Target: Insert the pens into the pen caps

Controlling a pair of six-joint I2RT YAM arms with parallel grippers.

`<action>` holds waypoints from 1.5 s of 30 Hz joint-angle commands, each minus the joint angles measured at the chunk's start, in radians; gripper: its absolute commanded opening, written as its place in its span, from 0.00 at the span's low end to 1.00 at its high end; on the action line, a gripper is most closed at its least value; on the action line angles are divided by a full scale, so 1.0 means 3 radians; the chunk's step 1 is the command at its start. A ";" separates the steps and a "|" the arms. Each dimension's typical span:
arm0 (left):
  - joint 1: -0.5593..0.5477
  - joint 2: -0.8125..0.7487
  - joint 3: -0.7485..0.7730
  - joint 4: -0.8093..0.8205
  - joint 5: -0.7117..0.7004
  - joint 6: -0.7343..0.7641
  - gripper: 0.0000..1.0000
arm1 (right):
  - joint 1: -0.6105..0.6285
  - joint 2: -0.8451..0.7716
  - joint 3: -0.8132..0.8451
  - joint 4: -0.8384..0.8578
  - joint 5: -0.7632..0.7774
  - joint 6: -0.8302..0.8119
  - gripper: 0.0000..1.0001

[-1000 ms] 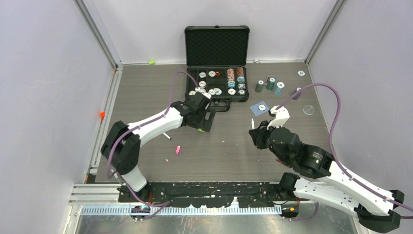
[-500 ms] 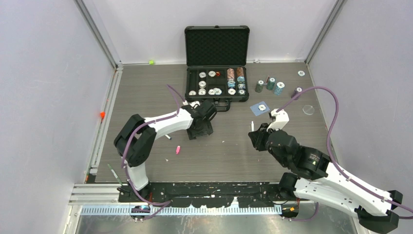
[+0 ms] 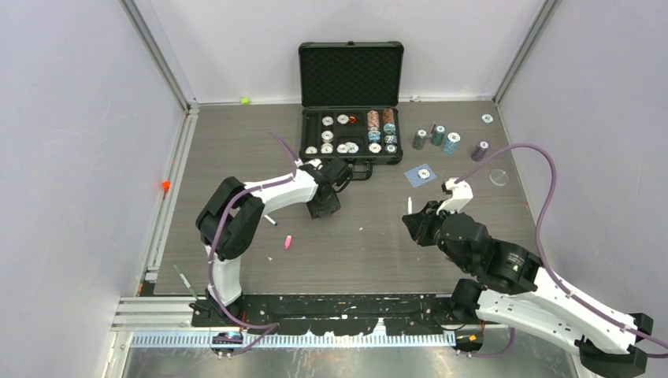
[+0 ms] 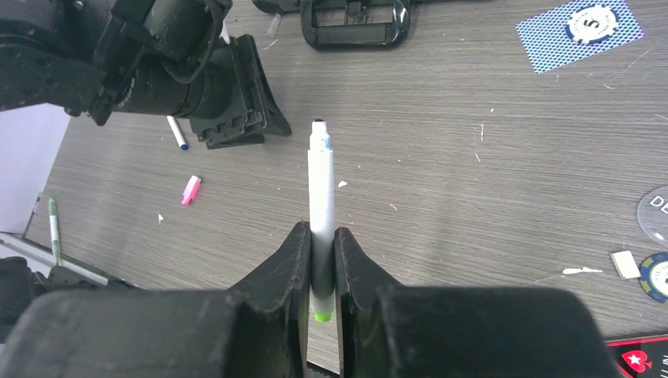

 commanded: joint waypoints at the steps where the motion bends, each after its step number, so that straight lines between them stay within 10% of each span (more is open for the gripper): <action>1: 0.0070 0.0114 0.0151 0.0043 -0.0169 0.0097 0.45 | 0.0012 0.0070 0.0024 0.0096 -0.0005 0.0036 0.00; 17: 0.0097 0.0041 -0.0129 0.0419 -0.0067 0.0568 0.21 | 0.0009 0.0377 0.0181 0.0123 -0.0097 0.0015 0.00; 32: -0.0055 -0.0482 -0.0784 0.0442 0.0407 0.1052 0.19 | 0.0011 0.0791 0.0314 0.0301 -0.0154 0.0002 0.00; 38: -0.0132 -0.0638 -0.0907 0.0292 0.0383 0.1250 0.44 | 0.0011 0.0885 0.0338 0.0386 -0.0212 0.0051 0.00; 42: -0.0138 -0.0833 -0.0927 0.0270 0.0288 0.1383 0.94 | 0.0010 0.0888 0.0331 0.0410 -0.0222 0.0061 0.00; 45: -0.0138 -0.0867 -0.0840 0.0201 0.0188 0.1555 1.00 | 0.0013 0.0886 0.0331 0.0407 -0.0218 0.0061 0.01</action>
